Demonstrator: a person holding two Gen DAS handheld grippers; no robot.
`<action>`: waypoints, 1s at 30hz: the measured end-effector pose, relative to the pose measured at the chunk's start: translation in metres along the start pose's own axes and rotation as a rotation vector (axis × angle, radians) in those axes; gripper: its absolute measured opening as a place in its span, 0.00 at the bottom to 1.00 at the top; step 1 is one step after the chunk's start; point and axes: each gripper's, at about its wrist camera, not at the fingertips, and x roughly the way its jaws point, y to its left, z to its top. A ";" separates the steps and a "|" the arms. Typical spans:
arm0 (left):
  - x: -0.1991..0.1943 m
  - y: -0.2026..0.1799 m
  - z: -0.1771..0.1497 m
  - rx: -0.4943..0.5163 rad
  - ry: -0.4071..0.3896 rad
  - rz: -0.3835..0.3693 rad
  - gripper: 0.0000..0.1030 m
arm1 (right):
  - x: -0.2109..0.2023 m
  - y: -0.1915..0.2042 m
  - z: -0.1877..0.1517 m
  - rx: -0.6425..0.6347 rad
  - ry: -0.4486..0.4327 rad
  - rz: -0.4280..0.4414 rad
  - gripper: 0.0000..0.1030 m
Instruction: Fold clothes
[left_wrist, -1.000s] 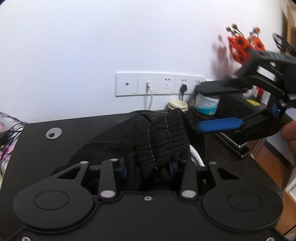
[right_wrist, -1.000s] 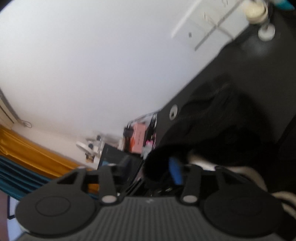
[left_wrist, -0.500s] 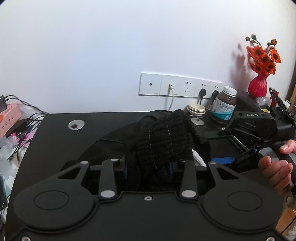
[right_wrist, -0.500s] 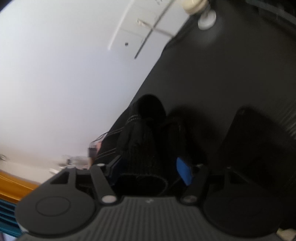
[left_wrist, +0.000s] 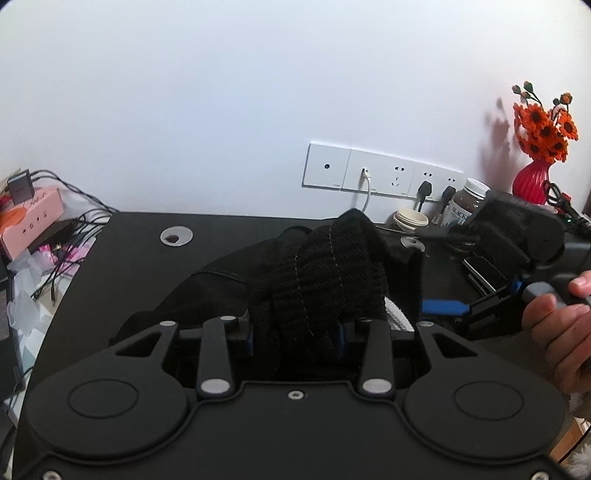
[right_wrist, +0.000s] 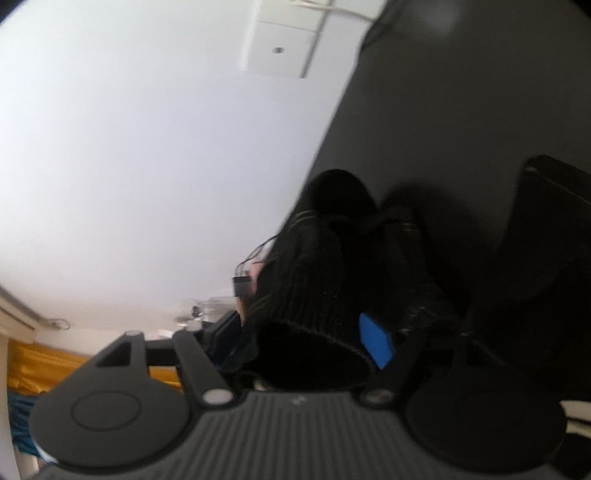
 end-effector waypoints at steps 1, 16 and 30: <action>0.001 0.001 0.000 -0.006 0.004 -0.001 0.37 | 0.000 0.002 0.000 0.000 0.001 0.016 0.69; 0.003 0.023 -0.009 -0.087 0.103 0.014 0.66 | 0.008 -0.002 -0.001 0.016 0.005 0.038 0.18; -0.038 0.057 0.007 -0.283 -0.005 0.015 0.85 | 0.013 0.017 -0.008 -0.052 0.053 0.058 0.03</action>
